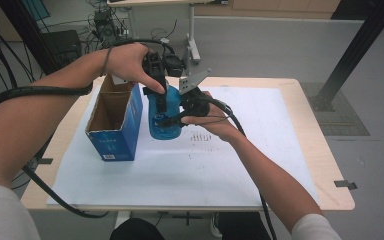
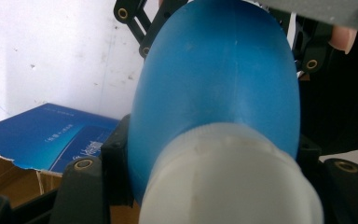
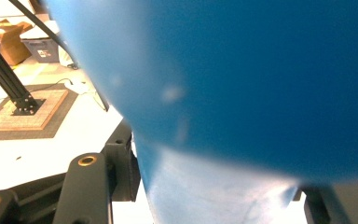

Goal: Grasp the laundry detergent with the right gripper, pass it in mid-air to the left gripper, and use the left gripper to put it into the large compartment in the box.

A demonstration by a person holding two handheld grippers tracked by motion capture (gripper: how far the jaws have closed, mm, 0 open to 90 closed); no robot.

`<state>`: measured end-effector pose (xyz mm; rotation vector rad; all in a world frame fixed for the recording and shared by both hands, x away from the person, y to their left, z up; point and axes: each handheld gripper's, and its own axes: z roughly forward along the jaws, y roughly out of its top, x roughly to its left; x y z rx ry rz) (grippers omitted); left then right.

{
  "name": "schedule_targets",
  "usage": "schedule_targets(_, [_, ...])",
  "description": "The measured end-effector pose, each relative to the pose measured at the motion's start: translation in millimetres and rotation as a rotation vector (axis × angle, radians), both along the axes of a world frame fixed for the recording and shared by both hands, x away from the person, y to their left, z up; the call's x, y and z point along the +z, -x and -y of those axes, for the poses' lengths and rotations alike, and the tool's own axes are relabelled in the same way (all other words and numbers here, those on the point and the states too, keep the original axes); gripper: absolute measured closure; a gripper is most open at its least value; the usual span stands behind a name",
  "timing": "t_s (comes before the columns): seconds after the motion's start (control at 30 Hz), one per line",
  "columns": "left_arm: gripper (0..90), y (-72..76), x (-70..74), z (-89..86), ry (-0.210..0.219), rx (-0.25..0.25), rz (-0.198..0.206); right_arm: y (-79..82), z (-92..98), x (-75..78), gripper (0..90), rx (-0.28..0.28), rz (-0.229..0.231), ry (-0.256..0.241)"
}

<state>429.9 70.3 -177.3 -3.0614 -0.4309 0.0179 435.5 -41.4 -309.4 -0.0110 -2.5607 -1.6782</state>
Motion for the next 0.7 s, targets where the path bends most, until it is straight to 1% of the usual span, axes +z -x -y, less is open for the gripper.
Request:
schedule_targets(0.17, [37.6,-0.1,0.0,-0.4,0.003,0.006,0.003,-0.3,0.2,0.2,39.1,-0.004,-0.004,-0.005])
schedule_targets(0.4, [37.6,-0.7,-0.9,-0.4,-0.005,0.000,-0.004,0.3,-0.4,-0.4,38.4,-0.003,-0.008,0.000])
schedule_targets(0.53, [37.6,-0.7,-0.4,-1.0,-0.005,0.004,-0.001,0.1,-0.7,-0.5,37.6,-0.004,-0.011,-0.004])
schedule_targets(0.6, [37.6,-0.5,0.8,-2.1,-0.010,0.010,0.005,-0.1,0.0,-0.2,30.9,-0.020,-0.005,-0.012])
schedule_targets(0.63, [37.6,-0.5,0.8,-2.1,-0.010,0.010,0.005,-0.1,0.0,-0.2,30.9,-0.020,-0.005,-0.012])
schedule_targets(0.67, [37.6,-0.7,1.3,-2.8,-0.013,0.013,0.006,-0.7,1.0,-0.3,28.7,-0.015,-0.013,-0.014])
schedule_targets(0.7, [37.6,-0.5,1.6,-3.7,-0.012,0.016,0.009,-0.9,2.5,-0.3,26.3,-0.013,-0.010,-0.006])
